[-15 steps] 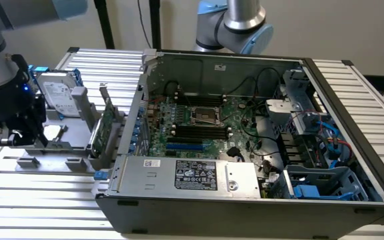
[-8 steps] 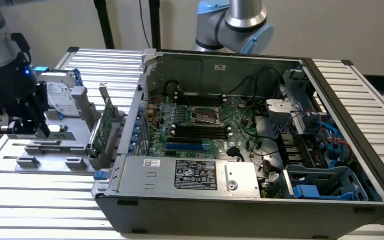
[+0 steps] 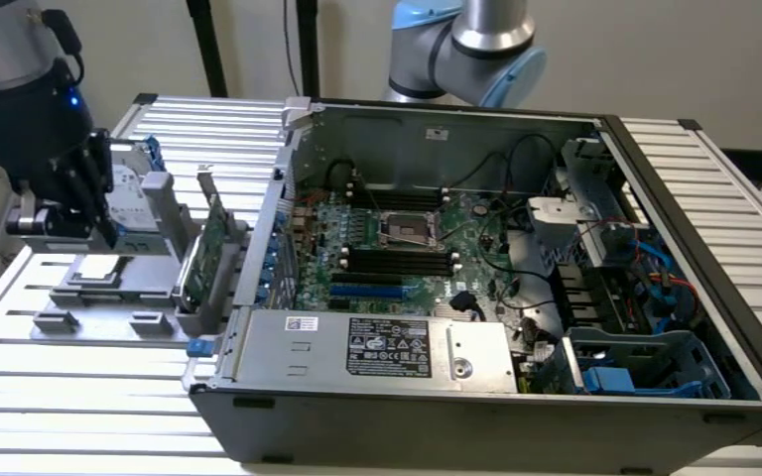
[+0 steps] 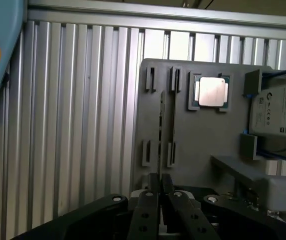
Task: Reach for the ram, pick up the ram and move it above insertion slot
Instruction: 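Pick up the ram and move it above insertion slot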
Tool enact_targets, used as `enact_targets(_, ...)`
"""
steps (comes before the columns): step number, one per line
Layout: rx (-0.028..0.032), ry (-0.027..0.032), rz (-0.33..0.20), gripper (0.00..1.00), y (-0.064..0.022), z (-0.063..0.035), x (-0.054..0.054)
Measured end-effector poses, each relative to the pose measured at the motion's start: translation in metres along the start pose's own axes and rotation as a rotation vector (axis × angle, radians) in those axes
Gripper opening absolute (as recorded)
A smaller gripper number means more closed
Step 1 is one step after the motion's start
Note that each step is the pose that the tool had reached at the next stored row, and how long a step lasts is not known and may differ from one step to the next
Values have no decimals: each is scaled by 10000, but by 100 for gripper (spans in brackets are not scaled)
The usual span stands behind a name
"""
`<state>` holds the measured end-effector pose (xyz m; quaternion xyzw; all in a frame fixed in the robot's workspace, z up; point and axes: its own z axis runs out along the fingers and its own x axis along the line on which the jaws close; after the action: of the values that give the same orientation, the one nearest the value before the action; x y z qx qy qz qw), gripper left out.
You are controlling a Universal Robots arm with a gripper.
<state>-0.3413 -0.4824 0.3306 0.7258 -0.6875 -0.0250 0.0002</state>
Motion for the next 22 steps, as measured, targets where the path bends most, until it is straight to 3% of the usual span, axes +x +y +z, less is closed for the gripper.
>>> enact_targets(13,-1,-28,-8,14,-507,-597,1)
enact_targets(22,-1,-60,-9,14,-914,-691,1)
